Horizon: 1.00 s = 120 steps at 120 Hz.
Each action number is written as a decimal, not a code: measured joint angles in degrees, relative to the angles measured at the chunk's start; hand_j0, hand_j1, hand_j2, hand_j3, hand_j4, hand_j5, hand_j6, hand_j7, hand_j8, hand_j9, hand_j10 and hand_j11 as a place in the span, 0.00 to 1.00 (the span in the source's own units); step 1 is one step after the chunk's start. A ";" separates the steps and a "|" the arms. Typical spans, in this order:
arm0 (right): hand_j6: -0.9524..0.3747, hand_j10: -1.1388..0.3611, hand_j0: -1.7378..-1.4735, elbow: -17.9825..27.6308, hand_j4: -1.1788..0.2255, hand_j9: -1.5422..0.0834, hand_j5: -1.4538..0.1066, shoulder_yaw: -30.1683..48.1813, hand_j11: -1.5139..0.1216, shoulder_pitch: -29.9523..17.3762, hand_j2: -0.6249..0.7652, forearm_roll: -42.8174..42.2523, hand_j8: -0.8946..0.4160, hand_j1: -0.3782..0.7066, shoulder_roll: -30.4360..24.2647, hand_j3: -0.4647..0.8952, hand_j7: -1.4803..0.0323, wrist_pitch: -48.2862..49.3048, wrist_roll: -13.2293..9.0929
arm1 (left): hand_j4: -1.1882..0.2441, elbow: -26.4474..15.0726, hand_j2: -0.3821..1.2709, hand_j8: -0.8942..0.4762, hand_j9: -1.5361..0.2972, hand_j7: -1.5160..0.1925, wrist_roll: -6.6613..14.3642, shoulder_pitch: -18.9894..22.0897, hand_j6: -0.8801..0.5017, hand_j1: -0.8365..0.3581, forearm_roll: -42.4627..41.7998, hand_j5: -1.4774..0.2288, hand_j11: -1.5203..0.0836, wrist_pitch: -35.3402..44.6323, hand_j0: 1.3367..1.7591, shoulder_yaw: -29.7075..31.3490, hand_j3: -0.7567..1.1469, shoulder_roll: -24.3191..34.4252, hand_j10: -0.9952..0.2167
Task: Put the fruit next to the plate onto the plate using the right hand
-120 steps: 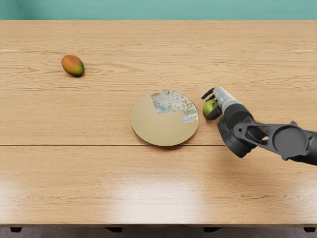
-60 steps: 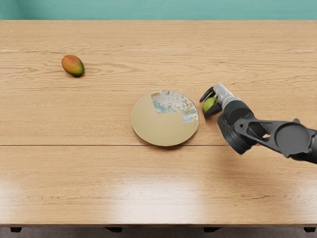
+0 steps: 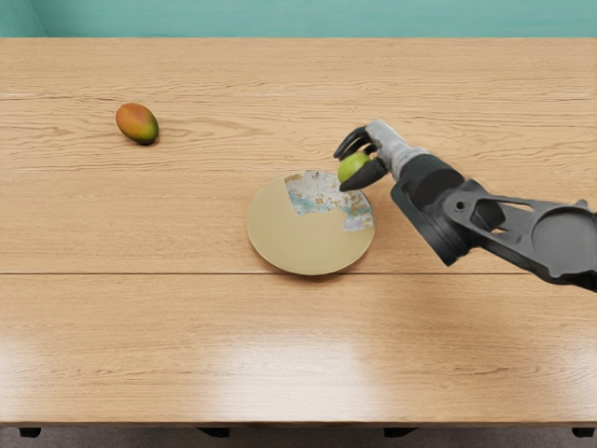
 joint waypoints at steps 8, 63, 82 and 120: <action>0.33 0.41 0.37 0.67 0.28 0.29 0.25 0.22 0.29 -0.12 0.47 0.07 0.43 0.54 1.35 0.34 0.29 0.24 0.04 | 0.83 0.00 0.23 0.65 0.84 0.89 0.00 0.00 0.64 0.99 0.00 0.87 0.95 0.00 0.76 0.00 0.40 0.00 0.82; 0.33 0.41 0.37 1.22 0.27 0.30 0.26 -0.56 0.29 -3.18 0.49 -0.03 0.42 0.55 6.13 0.34 0.29 0.39 0.11 | 0.83 0.00 0.23 0.65 0.84 0.89 0.00 0.00 0.64 0.99 0.00 0.87 0.95 0.00 0.76 0.00 0.40 0.00 0.82; 0.35 0.43 0.36 1.12 0.29 0.31 0.26 -0.60 0.29 -4.62 0.49 0.03 0.44 0.57 6.30 0.34 0.31 0.45 0.17 | 0.83 -0.01 0.23 0.65 0.84 0.89 0.00 0.00 0.64 0.99 0.00 0.87 0.95 0.00 0.76 0.00 0.40 0.00 0.82; 0.62 0.67 0.31 4.15 0.71 0.80 0.77 4.43 0.77 -3.19 0.46 -0.29 0.61 0.17 3.76 0.34 0.82 8.66 0.27 | 0.83 0.00 0.23 0.65 0.84 0.89 0.00 0.00 0.64 0.99 0.00 0.87 0.95 0.00 0.76 0.00 0.40 0.00 0.82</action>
